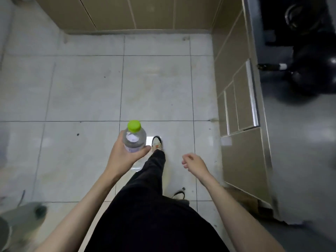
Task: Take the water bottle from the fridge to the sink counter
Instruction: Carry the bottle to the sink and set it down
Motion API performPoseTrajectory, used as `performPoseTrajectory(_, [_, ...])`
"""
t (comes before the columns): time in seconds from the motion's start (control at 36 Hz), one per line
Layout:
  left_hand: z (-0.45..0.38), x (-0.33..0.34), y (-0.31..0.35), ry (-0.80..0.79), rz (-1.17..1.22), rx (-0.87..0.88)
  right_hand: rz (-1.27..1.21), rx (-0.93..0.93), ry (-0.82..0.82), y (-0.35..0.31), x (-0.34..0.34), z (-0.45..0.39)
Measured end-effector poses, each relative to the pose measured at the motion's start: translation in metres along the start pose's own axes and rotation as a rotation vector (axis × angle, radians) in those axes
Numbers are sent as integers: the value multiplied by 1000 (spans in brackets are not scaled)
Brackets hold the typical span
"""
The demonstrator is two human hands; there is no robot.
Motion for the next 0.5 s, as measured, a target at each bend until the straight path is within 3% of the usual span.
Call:
performPoseTrajectory(0.14, [-87, -59, -13, 88, 38, -67, 80, -57, -3, -119, -1, -46])
performPoseTrajectory(0.31, [-202, -127, 5, 123, 84, -67, 352, 167, 25, -186, -10, -82])
performPoseTrajectory(0.5, [-338, -215, 31, 240, 128, -50, 485, 356, 10, -269, -19, -122])
Point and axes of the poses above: each hand's wrist, its own z-axis away from the middle knuckle, its own x-axis out of the palm, y = z × x, the point moved 3 cm from there along -z, towards the middle knuckle, and after that the axes turned 9 degrees about x, right-handed, at the moved point
